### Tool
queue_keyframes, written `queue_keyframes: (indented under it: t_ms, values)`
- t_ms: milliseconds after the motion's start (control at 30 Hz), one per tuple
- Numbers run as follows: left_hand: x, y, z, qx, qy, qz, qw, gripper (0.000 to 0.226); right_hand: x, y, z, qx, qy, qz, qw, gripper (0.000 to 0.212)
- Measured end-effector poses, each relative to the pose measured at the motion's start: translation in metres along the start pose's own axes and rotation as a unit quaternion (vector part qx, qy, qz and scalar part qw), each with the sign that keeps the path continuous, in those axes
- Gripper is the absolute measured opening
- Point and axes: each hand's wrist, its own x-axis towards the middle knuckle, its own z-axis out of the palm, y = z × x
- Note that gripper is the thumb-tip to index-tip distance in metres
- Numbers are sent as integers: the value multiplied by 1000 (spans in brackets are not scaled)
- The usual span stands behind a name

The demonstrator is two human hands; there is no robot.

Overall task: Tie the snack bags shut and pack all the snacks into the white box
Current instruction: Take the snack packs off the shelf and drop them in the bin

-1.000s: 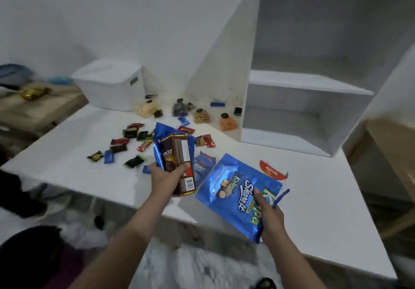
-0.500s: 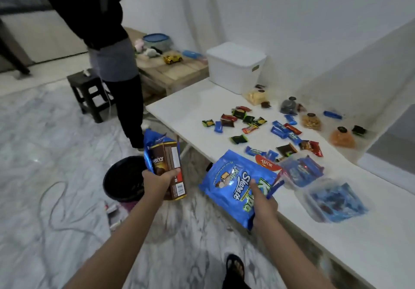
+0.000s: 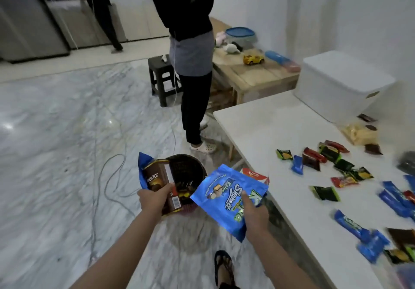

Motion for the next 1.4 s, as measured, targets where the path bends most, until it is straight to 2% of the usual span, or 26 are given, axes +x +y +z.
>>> queue_keyframes:
  t_ms: [233,367,433,600,833,933,1100,1200,1400]
  values:
    - [106,0,32,-11,53,-61,997,106,80,-30,93,-122,-69,-6,990,18]
    - [121,13,47,11,85,-87,993,99,117,-19,144,-172,-90,23,981,28]
    - [137,10,51,13,81,-102,991,96,130,-13,164,-197,-90,29,976,34]
    - [219,-31,59,40,57,-157,985,106,157,-3,219,-267,-89,22,959,27]
    - [264,1,85,110,35,-194,974,107,199,5,295,-366,-62,29,928,34]
    - [299,-4,96,156,21,-203,966,93,220,10,329,-431,-83,28,898,39]
    - [368,-35,111,185,-20,-206,961,99,262,29,375,-509,-111,2,854,39]
    - [408,-69,119,214,-33,-206,954,110,288,46,393,-536,-128,7,834,35]
    - [445,-78,143,229,-60,-228,944,87,345,94,411,-576,-158,7,802,32]
